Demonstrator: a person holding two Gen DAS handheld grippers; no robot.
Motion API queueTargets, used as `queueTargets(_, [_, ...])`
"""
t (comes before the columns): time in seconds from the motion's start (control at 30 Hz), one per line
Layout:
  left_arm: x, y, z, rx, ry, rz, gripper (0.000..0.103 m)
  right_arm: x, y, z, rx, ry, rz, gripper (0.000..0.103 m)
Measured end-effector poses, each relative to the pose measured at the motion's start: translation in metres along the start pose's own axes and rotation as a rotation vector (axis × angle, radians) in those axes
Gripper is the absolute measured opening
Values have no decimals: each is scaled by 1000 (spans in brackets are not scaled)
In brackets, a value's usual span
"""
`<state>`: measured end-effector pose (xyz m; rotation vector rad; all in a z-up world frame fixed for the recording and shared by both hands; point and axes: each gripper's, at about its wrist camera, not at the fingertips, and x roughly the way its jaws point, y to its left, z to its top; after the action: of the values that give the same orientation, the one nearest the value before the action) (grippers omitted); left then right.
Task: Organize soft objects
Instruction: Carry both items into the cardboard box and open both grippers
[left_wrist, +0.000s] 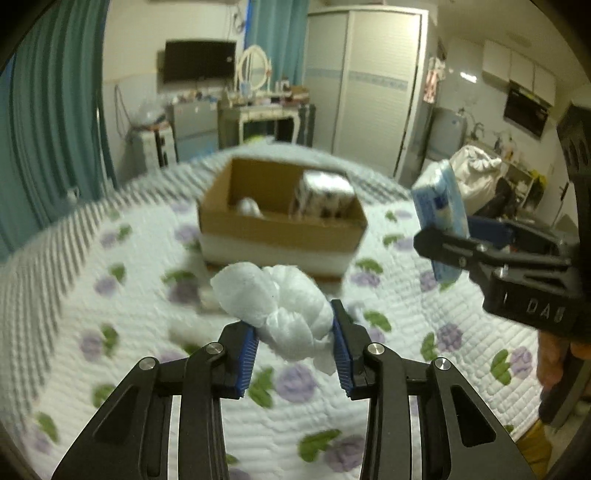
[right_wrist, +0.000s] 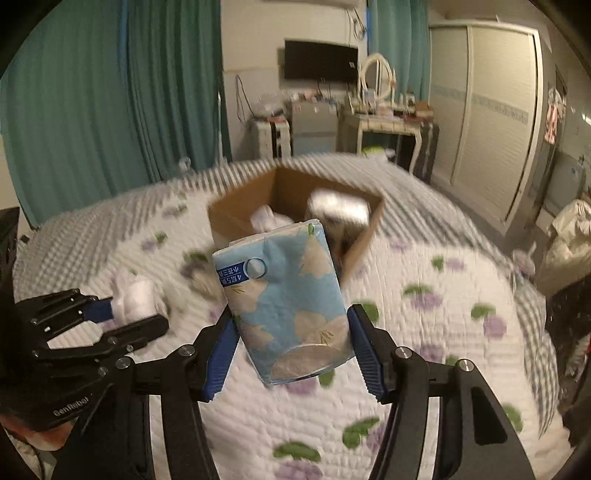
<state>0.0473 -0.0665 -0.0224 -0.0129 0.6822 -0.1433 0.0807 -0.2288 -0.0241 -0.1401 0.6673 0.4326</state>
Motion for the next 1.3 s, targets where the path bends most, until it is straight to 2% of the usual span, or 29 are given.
queueTargets(0.13, [0, 11, 36, 46, -48, 48, 35, -5, 6, 49, -21, -53, 4, 58])
queueTargets(0.27, [21, 23, 70, 49, -68, 57, 35, 13, 0, 101, -8, -74, 3, 58])
queueTargets(0.47, [83, 32, 115, 60, -69, 78, 35, 82, -14, 151, 7, -44, -7, 58])
queueTargets(0.6, [132, 45, 130, 59, -39, 72, 35, 136, -30, 161, 59, -27, 3, 58])
queueTargets(0.7, [164, 52, 133, 67, -26, 75, 35, 182, -42, 157, 76, 18, -25, 58])
queueTargets(0.9, [204, 48, 127, 97, 17, 86, 36, 226, -62, 151, 100, 72, -7, 58])
queueTargets(0.93, [205, 46, 126, 96, 18, 93, 41, 230, -64, 151, 96, 84, 0, 59])
queueTargets(1.0, [206, 44, 125, 98, 22, 94, 43, 233, -68, 150, 102, 93, -4, 62])
queueTargets(1.03, [205, 43, 125, 99, 28, 103, 55, 232, -70, 151, 106, 89, -10, 72])
queueTargets(1.07, [204, 41, 126, 100, 28, 120, 72, 230, -70, 152, 112, 79, -20, 82])
queueTargets(1.13, [192, 40, 126, 94, -7, 148, 85, 216, -72, 152, 119, 51, -38, 88])
queueTargets(1.3, [149, 37, 131, 85, -43, 155, 85, 166, -73, 155, 129, 0, -95, 89])
